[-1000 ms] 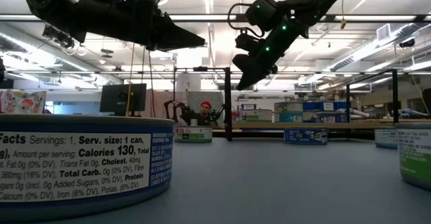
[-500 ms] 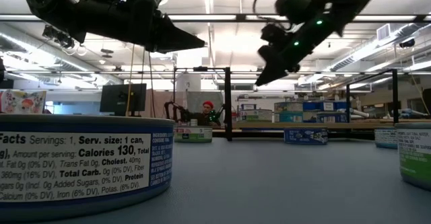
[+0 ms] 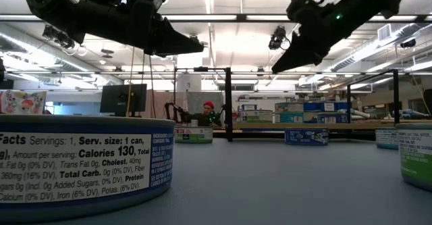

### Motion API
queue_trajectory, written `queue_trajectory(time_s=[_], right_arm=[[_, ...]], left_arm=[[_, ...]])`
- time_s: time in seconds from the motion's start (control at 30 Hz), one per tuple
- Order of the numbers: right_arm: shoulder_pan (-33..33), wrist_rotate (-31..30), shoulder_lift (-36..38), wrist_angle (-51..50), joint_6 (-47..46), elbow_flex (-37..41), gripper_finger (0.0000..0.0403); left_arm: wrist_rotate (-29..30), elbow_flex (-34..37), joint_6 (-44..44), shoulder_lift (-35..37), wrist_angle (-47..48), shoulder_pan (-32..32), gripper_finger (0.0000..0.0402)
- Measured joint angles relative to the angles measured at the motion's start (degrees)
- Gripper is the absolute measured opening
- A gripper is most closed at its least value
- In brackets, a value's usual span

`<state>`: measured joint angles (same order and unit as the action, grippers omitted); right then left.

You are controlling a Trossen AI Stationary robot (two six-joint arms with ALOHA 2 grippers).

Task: Stack canned seafood by type on shelf
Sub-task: Stack the left blue tuna can on to the blue tuna can on the shelf

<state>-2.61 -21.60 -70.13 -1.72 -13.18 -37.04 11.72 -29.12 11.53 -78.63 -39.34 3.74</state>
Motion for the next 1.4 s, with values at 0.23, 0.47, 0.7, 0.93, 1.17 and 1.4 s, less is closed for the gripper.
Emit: queue_trajectory(time_s=[0.23, 0.47, 0.7, 0.93, 1.17, 1.4], right_arm=[[-7.44, -2.94, -0.02, -0.54, -4.01, 0.02, 0.0002], [-11.20, -4.42, -0.04, -0.47, -6.57, 0.02, 0.0002], [-12.30, -5.86, -0.04, -0.51, -7.51, 0.02, 0.0002], [-12.30, -6.05, -0.07, -0.43, -7.84, 0.02, 0.0003], [-12.28, -6.06, -0.09, -0.40, -8.15, 0.02, 0.0003], [-12.28, -6.04, -0.09, -0.34, -8.17, 0.02, 0.0003]], left_arm=[[0.01, 0.00, 0.04, 1.59, 8.57, 2.61, 0.0003], [0.01, -0.09, -6.23, 9.10, 24.70, 7.05, 0.0003], [-0.02, -0.07, -16.20, 16.45, 46.39, 14.28, 0.0003], [-0.84, -3.12, -31.46, 17.53, 66.85, 23.09, 0.0003], [-0.17, -9.16, -49.05, 17.02, 83.14, 29.37, 0.0012], [-2.76, -10.14, -63.23, 14.99, 89.96, 33.11, 0.0053]])
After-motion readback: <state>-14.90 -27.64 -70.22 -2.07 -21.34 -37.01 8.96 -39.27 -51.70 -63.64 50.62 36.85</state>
